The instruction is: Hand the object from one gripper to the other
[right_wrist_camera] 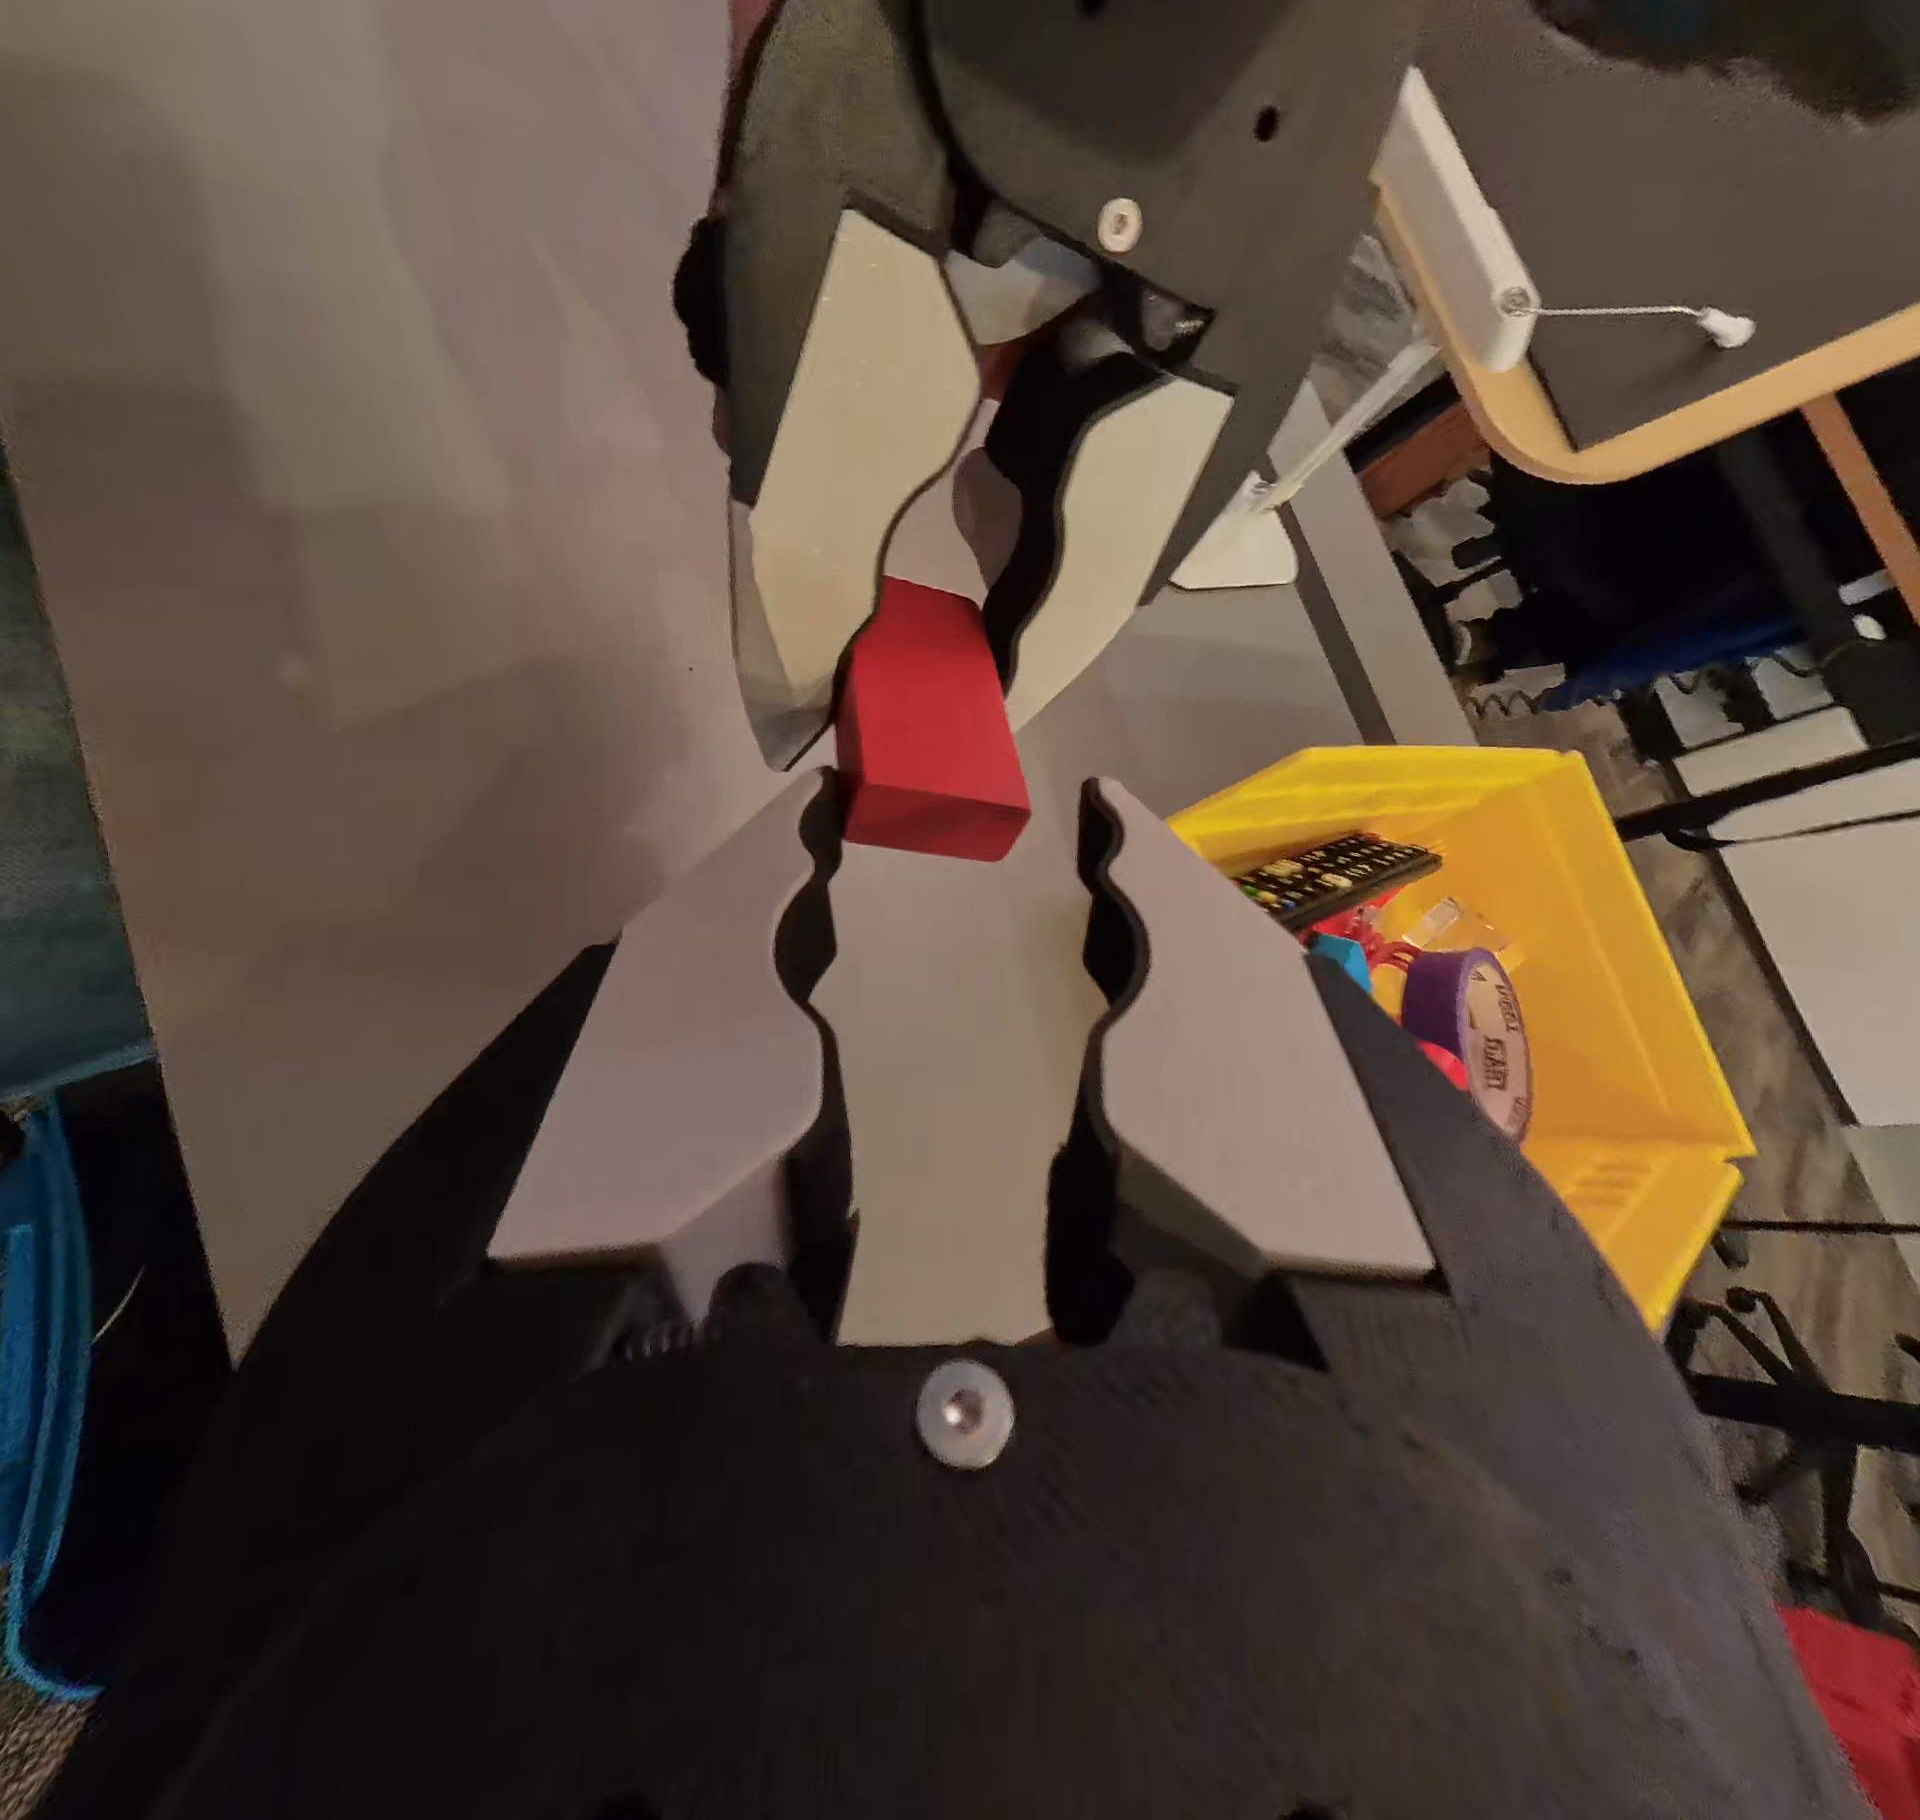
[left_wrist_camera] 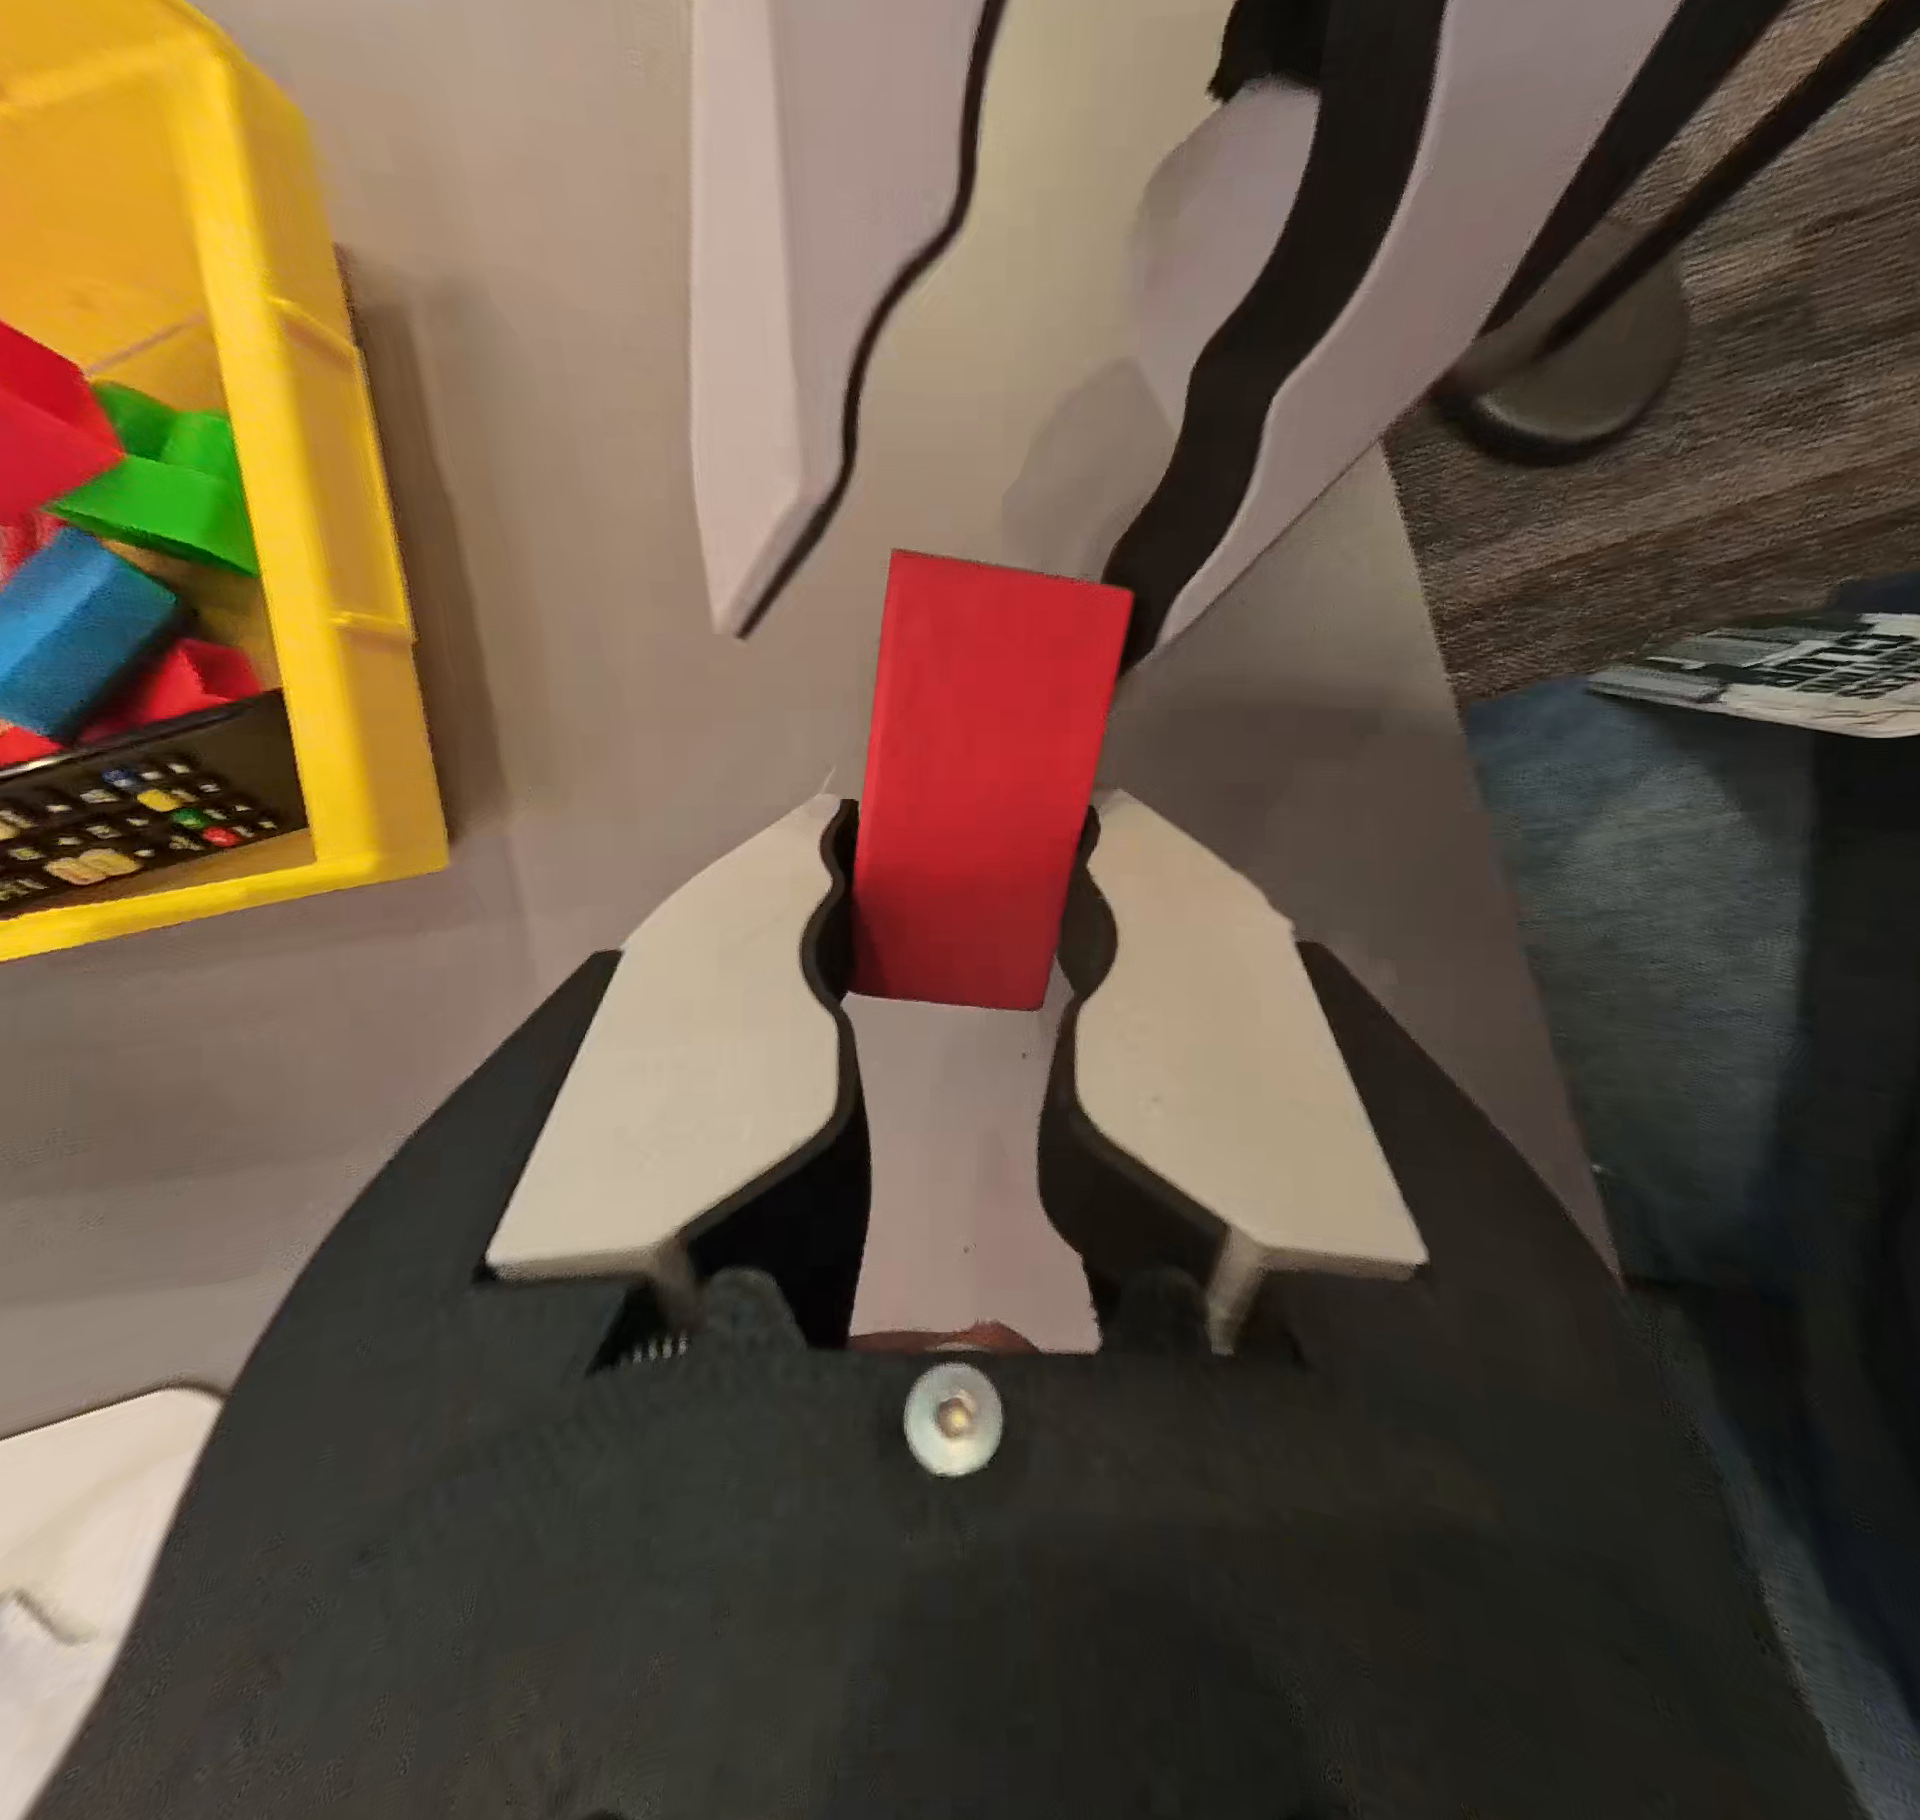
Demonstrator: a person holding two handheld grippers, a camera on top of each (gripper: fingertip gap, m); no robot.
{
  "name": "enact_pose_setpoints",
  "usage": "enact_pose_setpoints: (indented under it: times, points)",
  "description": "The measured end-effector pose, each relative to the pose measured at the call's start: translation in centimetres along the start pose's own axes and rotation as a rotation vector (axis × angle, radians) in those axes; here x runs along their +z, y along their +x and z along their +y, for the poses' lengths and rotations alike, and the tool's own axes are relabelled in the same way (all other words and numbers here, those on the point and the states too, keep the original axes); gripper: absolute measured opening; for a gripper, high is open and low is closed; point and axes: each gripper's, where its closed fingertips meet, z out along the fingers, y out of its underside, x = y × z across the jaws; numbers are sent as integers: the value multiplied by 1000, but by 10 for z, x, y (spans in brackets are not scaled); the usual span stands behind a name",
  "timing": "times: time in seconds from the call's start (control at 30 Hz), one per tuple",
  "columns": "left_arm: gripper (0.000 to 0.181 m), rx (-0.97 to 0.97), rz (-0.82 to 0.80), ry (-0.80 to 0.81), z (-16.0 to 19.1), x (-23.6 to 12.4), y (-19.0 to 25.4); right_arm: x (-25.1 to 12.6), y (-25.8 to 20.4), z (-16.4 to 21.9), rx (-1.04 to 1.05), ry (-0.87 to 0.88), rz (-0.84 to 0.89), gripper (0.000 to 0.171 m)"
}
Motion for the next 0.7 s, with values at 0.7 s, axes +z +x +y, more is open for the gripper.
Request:
enact_pose_setpoints:
  times: [0.7]
  points:
    - [35, 83, -38, 40, -7, -1, 2, -9, -10, -11, 354, 202, -230, 31]
